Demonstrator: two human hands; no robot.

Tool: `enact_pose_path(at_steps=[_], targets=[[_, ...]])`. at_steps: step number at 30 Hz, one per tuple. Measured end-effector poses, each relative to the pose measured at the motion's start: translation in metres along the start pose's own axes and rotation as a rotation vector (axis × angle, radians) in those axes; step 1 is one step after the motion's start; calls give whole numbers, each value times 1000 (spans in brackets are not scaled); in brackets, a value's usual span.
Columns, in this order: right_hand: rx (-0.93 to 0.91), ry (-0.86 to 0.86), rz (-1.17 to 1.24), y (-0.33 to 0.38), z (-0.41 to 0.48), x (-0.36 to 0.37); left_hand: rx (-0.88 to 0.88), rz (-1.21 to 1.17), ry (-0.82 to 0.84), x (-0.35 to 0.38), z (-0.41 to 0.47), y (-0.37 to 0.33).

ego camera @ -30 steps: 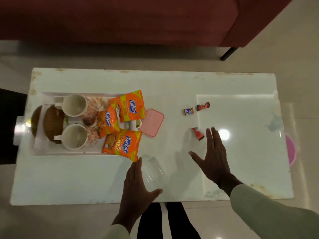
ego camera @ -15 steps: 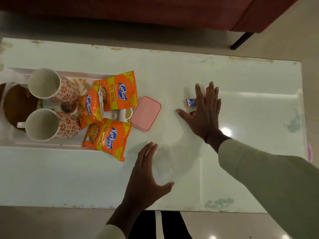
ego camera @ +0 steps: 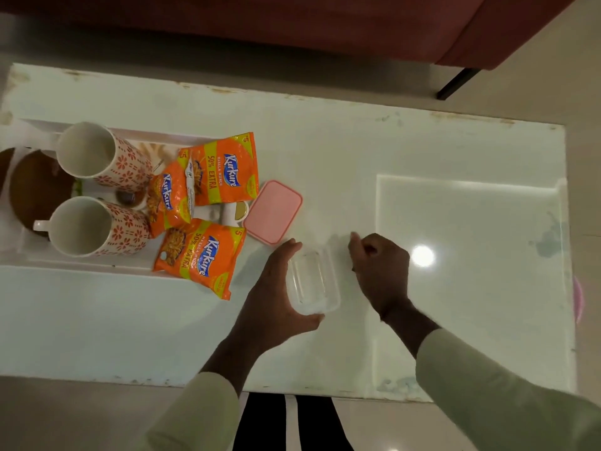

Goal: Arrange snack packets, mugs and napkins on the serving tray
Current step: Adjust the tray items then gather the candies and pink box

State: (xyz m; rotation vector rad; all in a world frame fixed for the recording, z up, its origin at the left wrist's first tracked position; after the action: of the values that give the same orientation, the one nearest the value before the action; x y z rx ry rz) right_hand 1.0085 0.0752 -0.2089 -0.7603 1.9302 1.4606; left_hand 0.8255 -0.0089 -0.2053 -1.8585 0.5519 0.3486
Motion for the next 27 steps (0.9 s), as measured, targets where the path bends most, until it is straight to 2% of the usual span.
enact_pose_path(at_steps=[2,3,4,6,10,15,21,22,24,25,27], targets=[[401,68,640,16,-14,2,0,9,13,-1,1,2],[487,97,858,25,-21,2,-6,10,16,-1,1,3],[501,115,961,33,-28,2,-11,11,19,0,2,4],[412,126,1003,47,-41,0,-14,15,24,1,3,7],[212,71,895,63,-53,2,-14,25,31,2,3,9],[237,112,963,64,-58,4,-6,-7,55,0,3,7],[266,10,809,64,-45,3,3,-2,68,1,3,5],[240,-18,741,69,-38,2,0,-7,68,2,2,6],[69,-42,454,87,-17,2,-18,-38,56,1,1,7],[-40,-2,287,99,-6,6,-27,-48,52,1,0,7],[-184,188,-29,118,17,26,-32,-44,44,2,1,9]])
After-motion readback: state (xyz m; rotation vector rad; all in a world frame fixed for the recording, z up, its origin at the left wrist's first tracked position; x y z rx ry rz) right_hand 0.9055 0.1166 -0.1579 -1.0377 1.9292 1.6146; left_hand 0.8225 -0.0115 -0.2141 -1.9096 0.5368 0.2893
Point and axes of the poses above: each hand's wrist, its own z-axis towards the middle knuckle, its own x-axis out of the palm, y = z × x, the point moved 3 cm from there along z, towards the middle knuckle, and after that the axes turned 4 degrees about -z, right-handed, at the moved point
